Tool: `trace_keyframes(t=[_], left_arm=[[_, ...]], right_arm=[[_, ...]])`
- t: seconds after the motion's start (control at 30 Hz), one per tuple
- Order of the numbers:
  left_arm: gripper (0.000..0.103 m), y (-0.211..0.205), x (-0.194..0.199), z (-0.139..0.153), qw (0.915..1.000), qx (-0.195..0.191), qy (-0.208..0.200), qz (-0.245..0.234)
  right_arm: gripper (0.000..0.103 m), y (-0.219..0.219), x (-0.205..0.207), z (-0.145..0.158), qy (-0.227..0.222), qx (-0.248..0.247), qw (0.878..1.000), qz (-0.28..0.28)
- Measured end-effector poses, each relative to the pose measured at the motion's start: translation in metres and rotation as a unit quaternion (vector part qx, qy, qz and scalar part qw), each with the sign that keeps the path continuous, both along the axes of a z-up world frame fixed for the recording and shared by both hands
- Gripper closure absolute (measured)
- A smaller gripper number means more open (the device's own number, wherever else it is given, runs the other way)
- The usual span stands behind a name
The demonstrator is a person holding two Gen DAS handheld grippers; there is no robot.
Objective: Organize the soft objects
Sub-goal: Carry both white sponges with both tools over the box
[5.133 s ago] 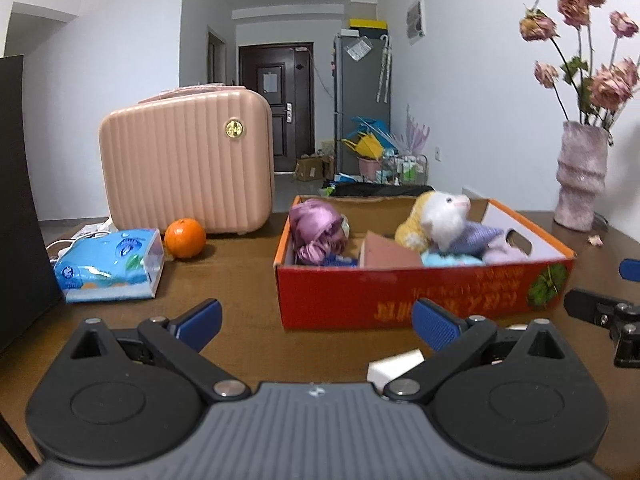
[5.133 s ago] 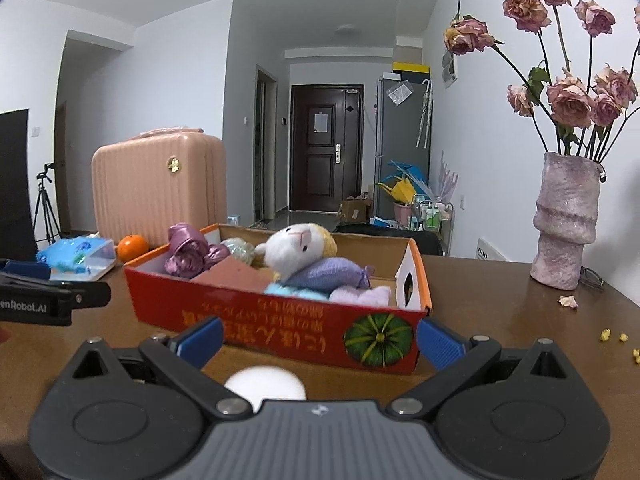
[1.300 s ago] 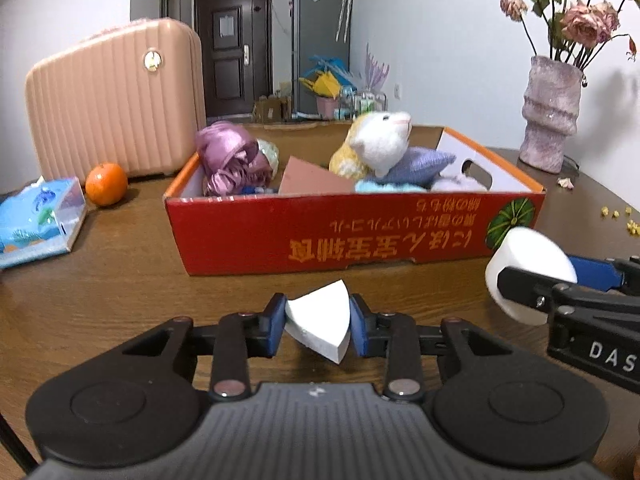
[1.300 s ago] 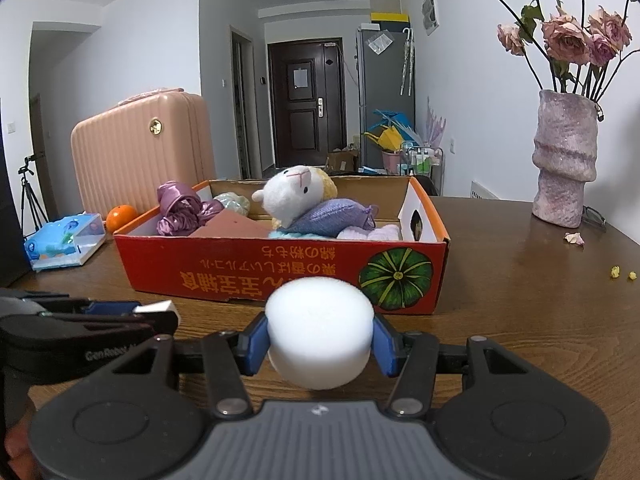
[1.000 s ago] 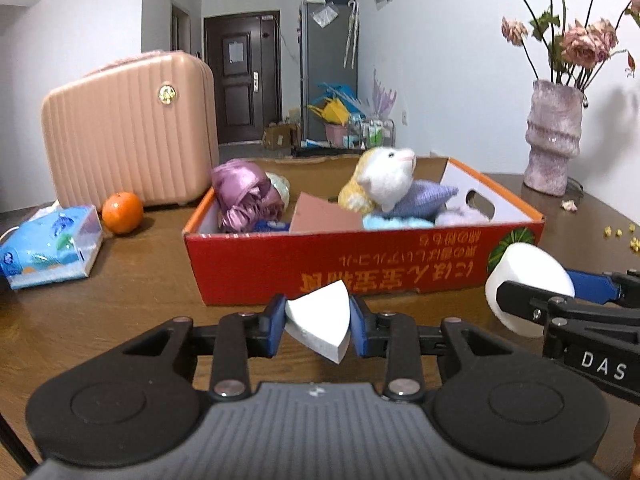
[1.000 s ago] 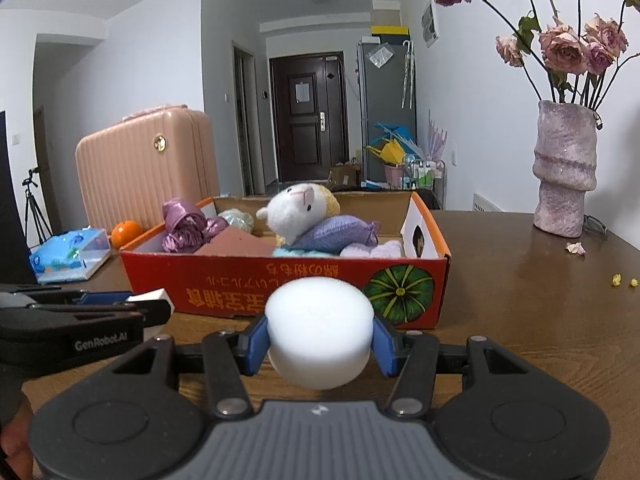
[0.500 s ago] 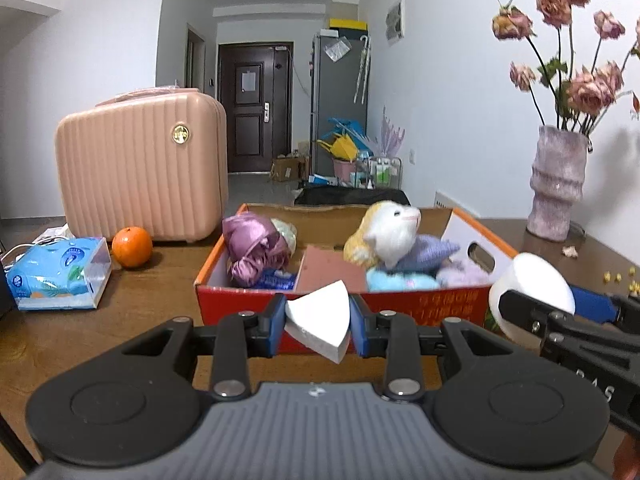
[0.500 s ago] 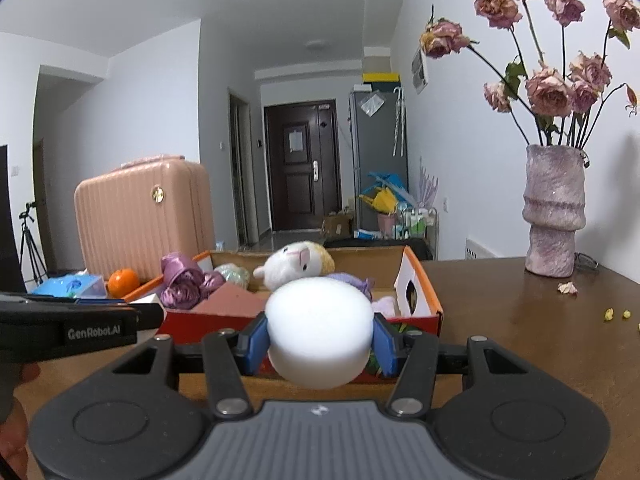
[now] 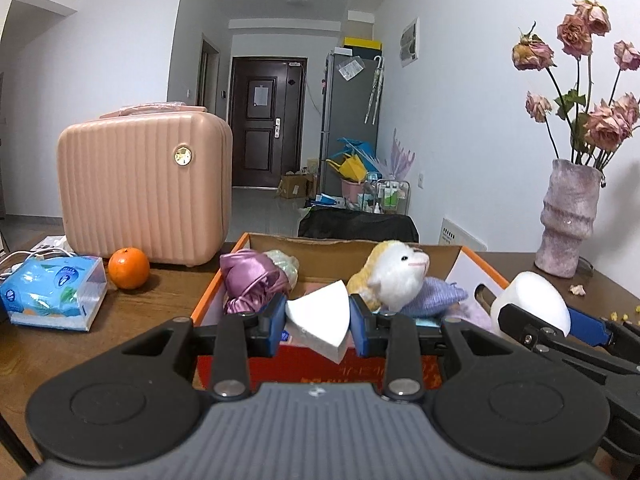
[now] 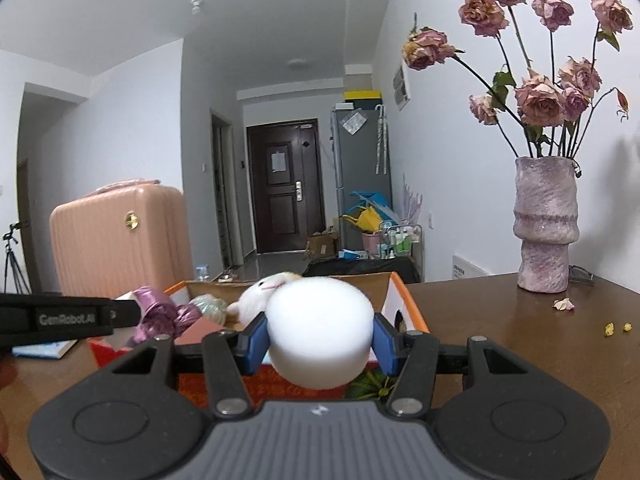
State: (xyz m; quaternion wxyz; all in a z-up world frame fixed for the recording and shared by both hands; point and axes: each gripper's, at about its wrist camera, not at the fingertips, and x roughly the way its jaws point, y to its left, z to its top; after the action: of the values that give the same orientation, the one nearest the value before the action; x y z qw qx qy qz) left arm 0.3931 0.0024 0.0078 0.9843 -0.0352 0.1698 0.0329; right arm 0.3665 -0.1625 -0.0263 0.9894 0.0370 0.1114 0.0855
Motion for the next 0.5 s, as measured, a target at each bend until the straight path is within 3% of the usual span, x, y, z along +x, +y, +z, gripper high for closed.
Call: trace_keyframes(t=[0.5], left_arm=[[0.069,0.000,0.040,0.003,0.9999,-0.014,-0.006,0.003]], right_arm=[[0.050,-0.003,0.041,0.000,-0.007,0.013,1.000,-0.017]])
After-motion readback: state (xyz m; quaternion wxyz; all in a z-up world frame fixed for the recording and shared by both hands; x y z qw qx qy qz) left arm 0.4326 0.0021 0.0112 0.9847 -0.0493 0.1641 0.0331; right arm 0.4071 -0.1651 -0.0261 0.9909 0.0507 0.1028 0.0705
